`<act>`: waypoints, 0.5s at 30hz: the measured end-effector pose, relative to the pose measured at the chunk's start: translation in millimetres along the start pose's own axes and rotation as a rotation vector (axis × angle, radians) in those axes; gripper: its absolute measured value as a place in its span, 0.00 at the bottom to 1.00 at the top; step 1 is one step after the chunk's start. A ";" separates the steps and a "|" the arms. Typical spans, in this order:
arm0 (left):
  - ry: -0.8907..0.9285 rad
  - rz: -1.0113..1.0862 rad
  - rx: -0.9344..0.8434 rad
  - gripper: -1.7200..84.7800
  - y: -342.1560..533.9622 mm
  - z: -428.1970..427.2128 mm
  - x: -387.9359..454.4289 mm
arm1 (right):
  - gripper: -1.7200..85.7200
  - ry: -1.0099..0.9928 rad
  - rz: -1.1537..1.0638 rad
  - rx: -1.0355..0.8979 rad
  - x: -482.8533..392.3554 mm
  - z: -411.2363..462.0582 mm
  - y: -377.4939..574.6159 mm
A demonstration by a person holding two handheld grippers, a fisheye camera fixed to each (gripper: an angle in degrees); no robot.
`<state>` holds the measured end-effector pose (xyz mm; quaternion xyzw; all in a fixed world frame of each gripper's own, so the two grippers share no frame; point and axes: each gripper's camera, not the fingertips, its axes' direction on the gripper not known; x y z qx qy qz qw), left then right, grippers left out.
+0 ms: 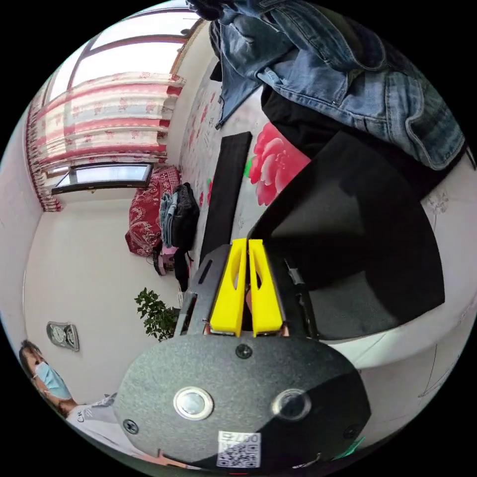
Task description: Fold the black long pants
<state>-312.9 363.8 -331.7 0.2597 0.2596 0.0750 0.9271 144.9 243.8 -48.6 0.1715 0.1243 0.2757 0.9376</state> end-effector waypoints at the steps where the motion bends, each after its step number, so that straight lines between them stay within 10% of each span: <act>1: 0.017 -0.001 0.013 0.01 -6.6 -10.0 3.2 | 0.02 -0.087 -0.076 0.054 -18.4 -18.7 -4.4; 9: -0.008 0.144 0.021 0.01 0.8 -70.1 24.1 | 0.02 -0.287 -0.582 0.165 -122.0 -167.9 14.8; 15: -0.087 -0.186 -0.107 0.01 68.1 -51.7 -49.9 | 0.02 0.077 -0.177 -0.016 -1.1 -157.3 26.7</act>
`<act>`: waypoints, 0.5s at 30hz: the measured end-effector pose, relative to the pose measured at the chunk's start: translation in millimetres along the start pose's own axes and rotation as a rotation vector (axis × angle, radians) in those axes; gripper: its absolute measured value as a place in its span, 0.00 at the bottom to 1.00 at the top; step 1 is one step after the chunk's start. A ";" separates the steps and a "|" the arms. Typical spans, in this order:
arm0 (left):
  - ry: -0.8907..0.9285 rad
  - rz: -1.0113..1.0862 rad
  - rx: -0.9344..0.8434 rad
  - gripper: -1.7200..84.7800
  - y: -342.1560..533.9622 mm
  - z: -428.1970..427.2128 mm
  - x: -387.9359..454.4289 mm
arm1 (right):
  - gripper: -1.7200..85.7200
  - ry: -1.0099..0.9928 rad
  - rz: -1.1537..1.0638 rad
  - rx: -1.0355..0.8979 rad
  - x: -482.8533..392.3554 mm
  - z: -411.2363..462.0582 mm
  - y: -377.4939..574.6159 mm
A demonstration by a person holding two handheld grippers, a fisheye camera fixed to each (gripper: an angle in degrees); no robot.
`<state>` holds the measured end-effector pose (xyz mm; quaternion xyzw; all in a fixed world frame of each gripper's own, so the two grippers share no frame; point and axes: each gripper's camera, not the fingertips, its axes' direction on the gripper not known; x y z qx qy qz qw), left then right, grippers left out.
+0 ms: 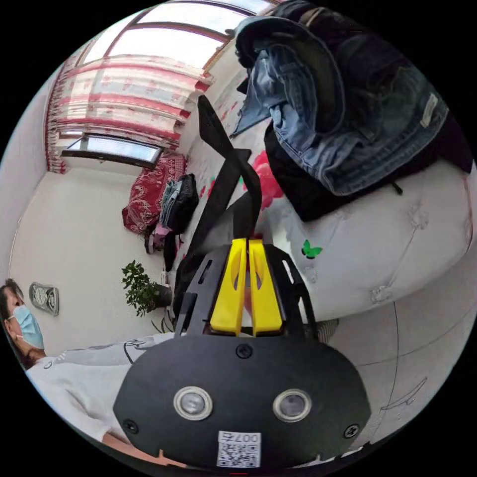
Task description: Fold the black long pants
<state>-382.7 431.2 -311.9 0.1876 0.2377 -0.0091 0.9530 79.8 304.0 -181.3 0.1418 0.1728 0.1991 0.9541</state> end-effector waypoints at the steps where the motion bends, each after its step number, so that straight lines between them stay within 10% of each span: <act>1: 0.035 -0.049 0.008 0.02 10.8 8.7 -9.6 | 0.02 0.005 0.096 -0.012 25.8 6.8 10.6; 15: 0.246 -0.419 0.056 0.17 34.7 137.6 -58.3 | 0.02 -0.134 0.104 0.056 45.7 10.4 2.8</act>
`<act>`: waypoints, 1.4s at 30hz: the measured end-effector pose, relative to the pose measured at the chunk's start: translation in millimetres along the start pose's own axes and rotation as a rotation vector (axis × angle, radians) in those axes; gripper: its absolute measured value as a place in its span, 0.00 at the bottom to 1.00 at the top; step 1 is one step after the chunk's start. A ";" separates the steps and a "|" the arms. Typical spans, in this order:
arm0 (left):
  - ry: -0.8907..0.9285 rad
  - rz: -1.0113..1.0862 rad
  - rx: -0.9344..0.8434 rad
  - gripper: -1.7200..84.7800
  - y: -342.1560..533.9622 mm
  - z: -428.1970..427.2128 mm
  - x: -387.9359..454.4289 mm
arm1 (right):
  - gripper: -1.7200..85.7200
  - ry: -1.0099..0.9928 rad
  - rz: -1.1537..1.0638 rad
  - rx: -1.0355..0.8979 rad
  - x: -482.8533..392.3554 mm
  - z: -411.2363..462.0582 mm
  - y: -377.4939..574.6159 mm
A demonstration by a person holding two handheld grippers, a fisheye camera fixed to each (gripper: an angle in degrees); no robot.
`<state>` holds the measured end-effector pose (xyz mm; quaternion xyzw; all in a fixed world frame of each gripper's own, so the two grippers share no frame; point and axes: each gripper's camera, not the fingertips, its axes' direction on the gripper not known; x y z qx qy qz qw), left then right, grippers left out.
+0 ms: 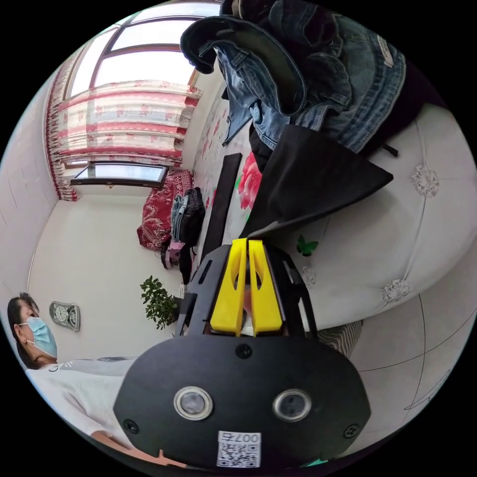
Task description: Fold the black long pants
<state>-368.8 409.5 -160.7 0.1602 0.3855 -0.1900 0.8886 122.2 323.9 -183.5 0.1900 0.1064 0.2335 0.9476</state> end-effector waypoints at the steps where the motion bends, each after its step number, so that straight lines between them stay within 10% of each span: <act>1: 0.037 -0.028 0.005 0.16 -2.0 7.9 -6.5 | 0.02 -0.006 0.001 0.002 -3.1 1.4 -0.8; 14: 0.467 0.279 0.108 0.03 -4.1 -74.1 59.9 | 0.02 -0.194 -0.212 0.154 -83.6 19.9 -18.1; 30: 0.035 0.396 -0.214 0.04 -103.6 -22.9 196.1 | 0.02 0.037 -0.403 0.222 -143.0 168.1 -41.5; 42: -0.239 0.414 -0.040 0.11 -221.4 110.6 268.4 | 0.11 0.418 -0.396 -0.109 -151.5 505.1 -169.2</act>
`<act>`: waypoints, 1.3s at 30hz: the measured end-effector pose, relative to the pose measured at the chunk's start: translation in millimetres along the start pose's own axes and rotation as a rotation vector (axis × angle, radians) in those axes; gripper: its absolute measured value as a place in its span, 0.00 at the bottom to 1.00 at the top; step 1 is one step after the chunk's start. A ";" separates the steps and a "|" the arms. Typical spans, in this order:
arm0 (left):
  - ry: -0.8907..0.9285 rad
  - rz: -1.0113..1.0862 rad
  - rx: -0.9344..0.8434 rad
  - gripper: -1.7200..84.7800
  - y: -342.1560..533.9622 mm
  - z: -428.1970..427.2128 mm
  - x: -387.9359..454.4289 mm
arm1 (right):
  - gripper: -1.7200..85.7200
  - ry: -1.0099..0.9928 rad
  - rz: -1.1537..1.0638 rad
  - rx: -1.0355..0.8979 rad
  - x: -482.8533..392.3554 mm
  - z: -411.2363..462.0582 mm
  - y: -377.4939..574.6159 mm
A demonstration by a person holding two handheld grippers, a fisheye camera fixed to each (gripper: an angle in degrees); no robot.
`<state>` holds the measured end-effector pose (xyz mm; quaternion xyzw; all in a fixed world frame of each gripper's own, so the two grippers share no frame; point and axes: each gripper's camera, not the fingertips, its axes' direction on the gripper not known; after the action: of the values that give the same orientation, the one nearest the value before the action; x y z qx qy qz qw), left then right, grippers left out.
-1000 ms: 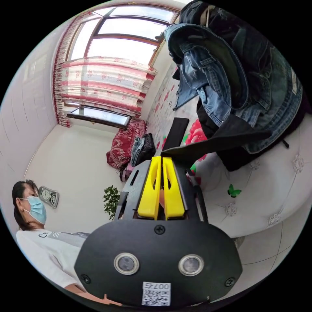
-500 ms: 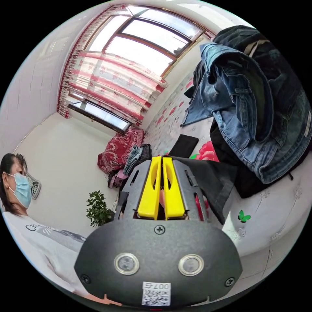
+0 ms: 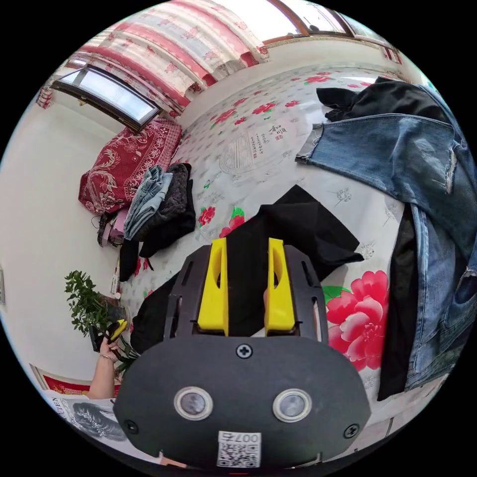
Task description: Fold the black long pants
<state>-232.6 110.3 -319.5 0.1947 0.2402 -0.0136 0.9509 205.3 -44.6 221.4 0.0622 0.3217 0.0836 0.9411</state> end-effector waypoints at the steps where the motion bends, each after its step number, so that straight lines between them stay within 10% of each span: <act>1: -0.046 0.016 0.005 0.11 10.1 0.1 0.8 | 0.11 0.014 0.014 -0.012 11.5 17.6 9.3; 15: -0.356 -0.116 -0.083 0.14 68.2 63.3 -24.5 | 0.11 0.242 0.260 -0.077 144.7 159.9 20.8; 21: -0.349 -0.093 -0.111 0.13 58.4 72.6 -20.1 | 0.10 -0.165 -0.163 -0.148 55.8 197.9 68.9; 26: -0.358 -0.084 -0.076 0.10 68.0 77.6 -11.6 | 0.10 -0.534 -0.479 -0.674 -61.1 296.9 226.6; 39: -0.282 0.056 -0.057 0.02 79.4 62.8 -0.7 | 0.06 -0.409 -0.495 -0.900 -132.3 424.9 363.7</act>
<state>-195.4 159.9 -239.5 0.1706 0.0988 -0.0076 0.9803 321.2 258.2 696.0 -0.4088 0.0698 -0.0248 0.9096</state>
